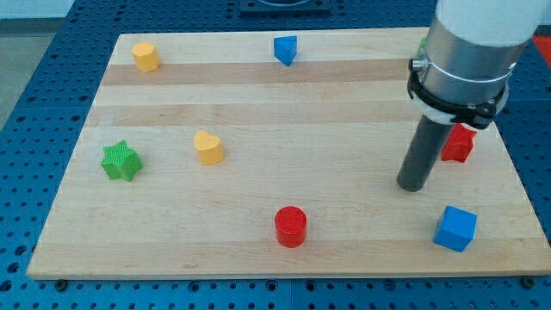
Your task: Push the blue cube to the bottom right of the board
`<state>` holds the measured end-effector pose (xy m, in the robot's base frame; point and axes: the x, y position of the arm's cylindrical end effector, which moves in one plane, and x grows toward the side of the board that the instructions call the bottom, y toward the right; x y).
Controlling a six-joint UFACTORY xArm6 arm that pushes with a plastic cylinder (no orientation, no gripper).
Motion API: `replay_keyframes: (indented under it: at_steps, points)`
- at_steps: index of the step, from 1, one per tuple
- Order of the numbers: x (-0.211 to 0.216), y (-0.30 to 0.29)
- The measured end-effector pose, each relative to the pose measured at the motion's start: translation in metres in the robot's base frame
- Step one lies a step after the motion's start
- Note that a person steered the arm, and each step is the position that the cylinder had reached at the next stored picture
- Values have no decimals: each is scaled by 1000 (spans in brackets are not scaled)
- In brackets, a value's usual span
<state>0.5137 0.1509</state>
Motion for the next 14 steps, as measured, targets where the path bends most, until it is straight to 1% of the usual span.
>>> replay_keyframes:
  at_steps: [1,2,3,4,6,7,8,9,10,11,12,14]
  points:
    - [50,-2]
    - [68,-2]
    - [66,-2]
    - [63,13]
    - [63,14]
    - [48,-23]
    - [3,-71]
    - [-56,-116]
    - [-81,-146]
    - [-81,-147]
    - [-116,-159]
    - [-117,-160]
